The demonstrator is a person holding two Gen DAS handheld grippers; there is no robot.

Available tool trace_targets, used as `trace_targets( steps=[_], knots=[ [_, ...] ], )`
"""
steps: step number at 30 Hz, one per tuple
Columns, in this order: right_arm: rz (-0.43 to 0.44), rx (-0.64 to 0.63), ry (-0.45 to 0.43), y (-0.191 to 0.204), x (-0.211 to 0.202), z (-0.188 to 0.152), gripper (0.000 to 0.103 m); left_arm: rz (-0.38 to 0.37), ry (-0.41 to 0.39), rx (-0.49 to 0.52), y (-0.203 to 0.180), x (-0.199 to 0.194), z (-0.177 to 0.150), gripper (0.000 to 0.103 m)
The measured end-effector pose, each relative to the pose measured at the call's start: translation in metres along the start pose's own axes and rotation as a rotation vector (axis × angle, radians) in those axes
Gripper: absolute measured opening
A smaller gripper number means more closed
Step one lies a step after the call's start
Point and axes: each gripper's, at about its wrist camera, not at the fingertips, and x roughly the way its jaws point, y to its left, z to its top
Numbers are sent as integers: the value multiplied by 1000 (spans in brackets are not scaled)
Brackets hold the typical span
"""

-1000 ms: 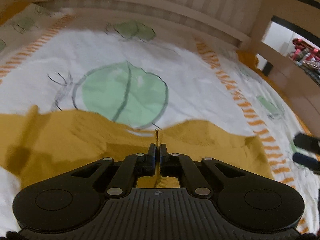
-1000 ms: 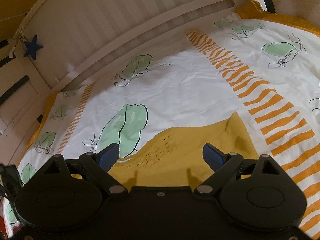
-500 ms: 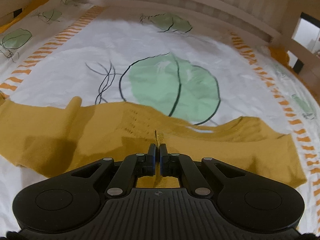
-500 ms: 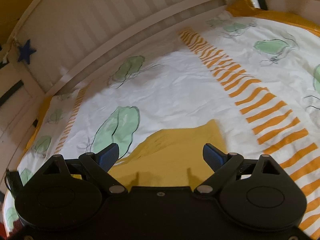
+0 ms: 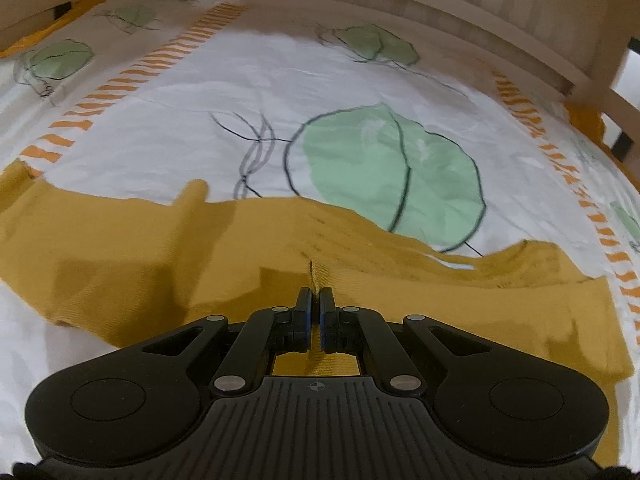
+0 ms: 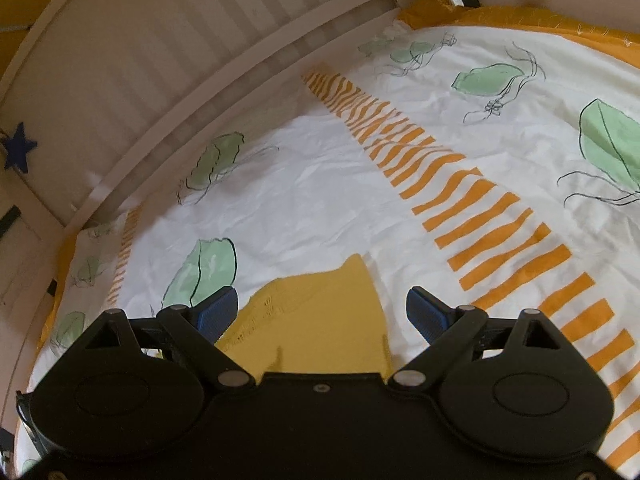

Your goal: Fold small clothes

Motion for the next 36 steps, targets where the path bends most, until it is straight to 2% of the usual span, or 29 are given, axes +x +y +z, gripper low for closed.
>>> trace_targets(
  steps=[4,13,16,18,19,20,22,27,30,36],
  knots=[
    [6,-22,20,6,4,-4,93,41,-2,-27,11,0,3,3],
    [12,-64,51,18,10,-12,93,103,93,-26,26,23,-5,6],
    [16,-81,64,24,13,-16,93,73,81,-44,36,25,-14,8],
    [20,-89,72,28,14,-18,97,40,65,-45,41,20,-18,14],
    [22,-92,74,30,15,-20,99,17,60,-46,45,17,-19,25],
    [25,-97,79,32,16,-21,99,-11,54,-46,48,12,-20,30],
    [29,-113,91,37,18,-25,99,-41,44,-41,55,2,-20,35],
    [34,-170,129,60,28,-41,99,10,-17,-34,82,-21,-13,39],
    [38,-208,151,78,35,-54,99,45,-36,-70,107,-27,-6,44],
    [14,-299,182,118,59,-82,102,131,-62,-155,160,-33,0,45]
  ],
)
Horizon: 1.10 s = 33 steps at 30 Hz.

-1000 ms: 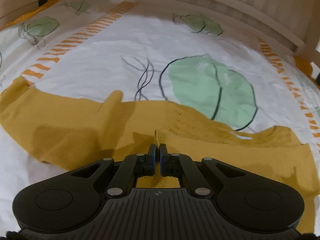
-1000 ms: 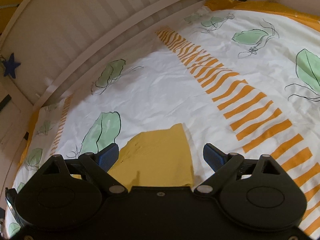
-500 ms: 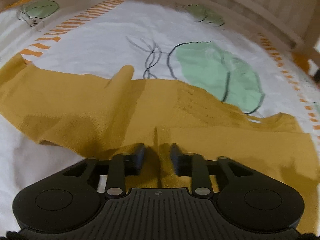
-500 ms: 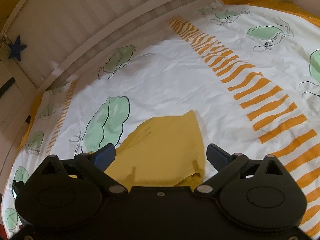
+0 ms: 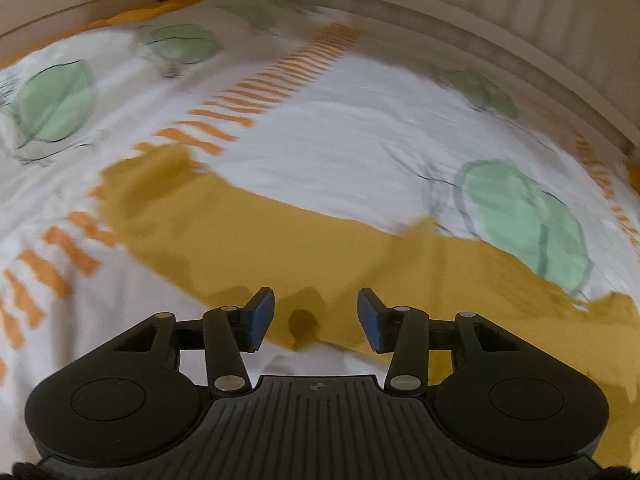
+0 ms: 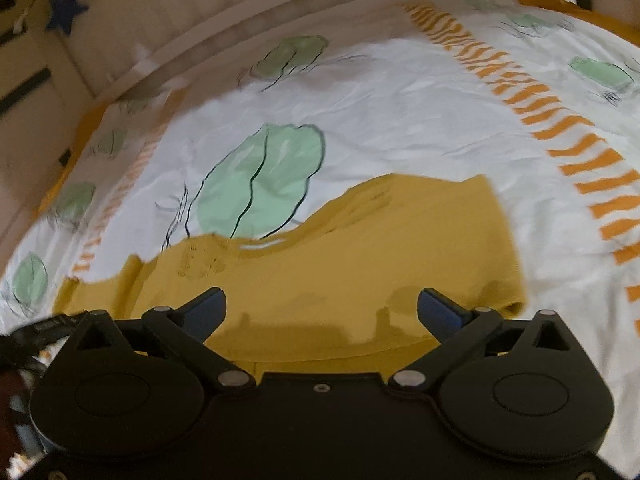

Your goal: Fold small clothes

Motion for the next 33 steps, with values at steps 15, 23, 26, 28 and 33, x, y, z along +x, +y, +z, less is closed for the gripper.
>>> trace_targets(
  steps=[15,23,26,28,33],
  knots=[
    [47,-298,31,84,60,-38,102,84,-66,-243,118,17,26,51],
    [191,-386,43,123,58,-65,102,76,-83,-345,153,43,35,56],
    [201,-391,61,126,62,-70,102,35,-97,-343,155,51,38,59],
    [201,-392,67,126,63,-72,102,12,-103,-342,154,56,41,59],
    [186,-372,82,120,67,-72,102,-2,-98,-339,147,64,47,8]
  ],
)
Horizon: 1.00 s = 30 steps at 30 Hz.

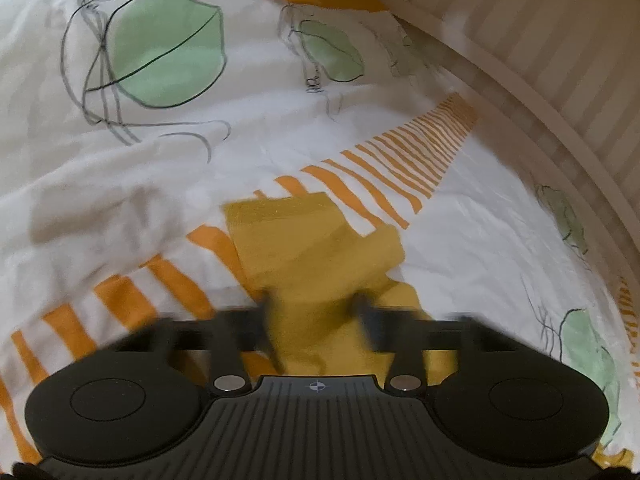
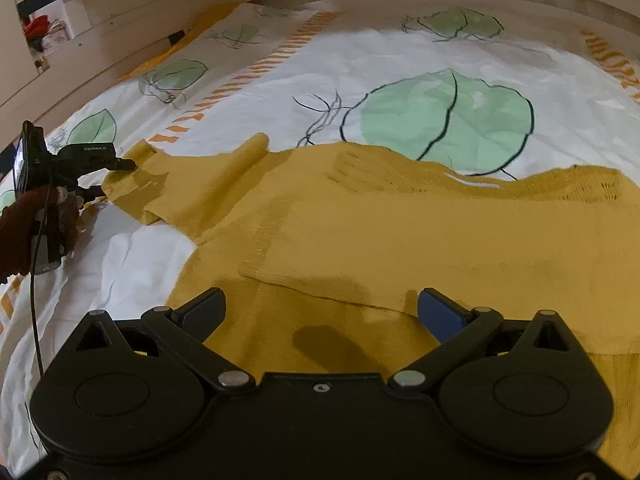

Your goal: Fold small clothes

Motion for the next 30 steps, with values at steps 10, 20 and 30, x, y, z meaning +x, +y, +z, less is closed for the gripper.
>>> trace_targets(
  steps=[10,20,30],
  knots=[
    [-39,77,-41,-19,-19,14,102,-154,-137,158,-107,-93,-20,6],
    [-129,253,-75,-69,-47,27,102,-391,-109,300,-226,-154,-91,6],
    [-197,418,-131,-118,-80,31,102,-487,76,405,-269,-127,-175,6]
  ],
)
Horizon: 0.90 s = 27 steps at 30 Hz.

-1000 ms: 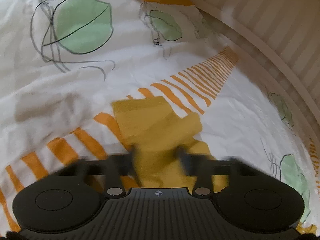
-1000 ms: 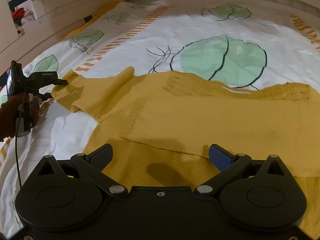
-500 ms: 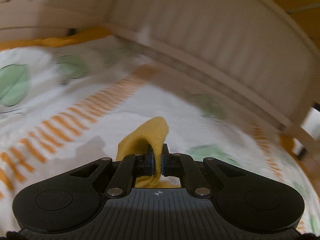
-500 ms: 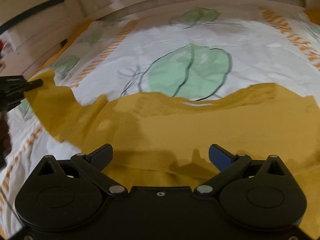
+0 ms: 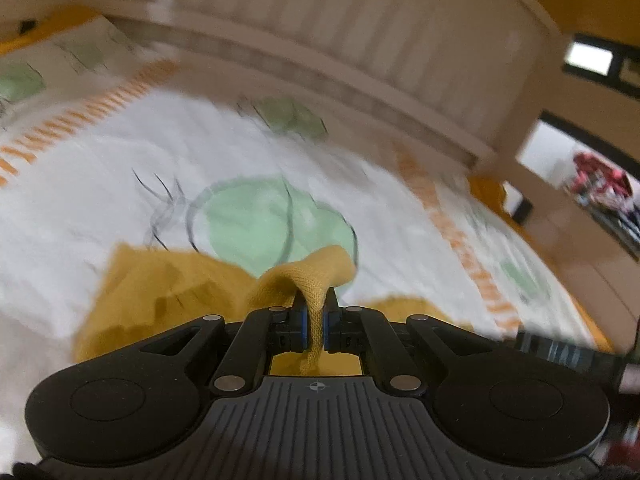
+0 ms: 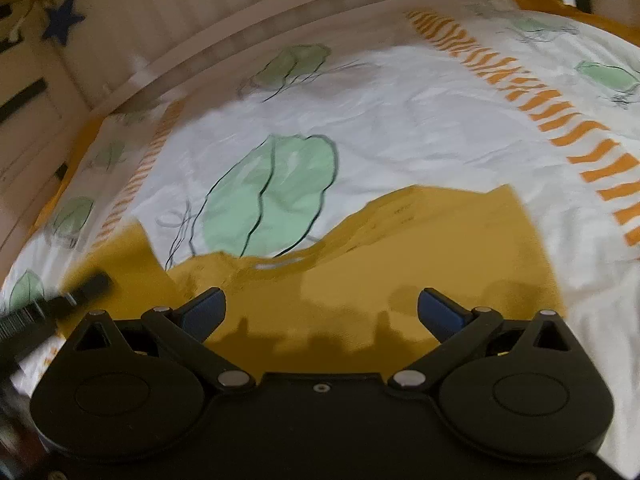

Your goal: Fold small clothes

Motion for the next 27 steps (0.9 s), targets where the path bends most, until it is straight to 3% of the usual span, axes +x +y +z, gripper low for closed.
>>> trace_targets(
  steps=[6,8,13,14,19,25,27],
  knots=[
    [-29,47,-12,-18,-6,6,102,-48,119,67,-16,16,-24,12],
    [-34,47,-12,-20,-6,6,102,-62,151,71,-18,20,-27,43],
    [-35,25,-8,-16,-2,5,102,-109,185,104,-23,17,-29,68],
    [-34,19,-6,-14,-2,3,102,-105,179,110,-24,15,-28,68],
    [-24,-12,13,-8,5,-1,102,-27,131,113,-6,1,-13,68],
    [12,-83,58,9,17,-14,101,208,127,70,42,-11,-1,68],
    [17,-165,68,24,21,-23,94,249,165,39,60,-11,1,68]
  ],
)
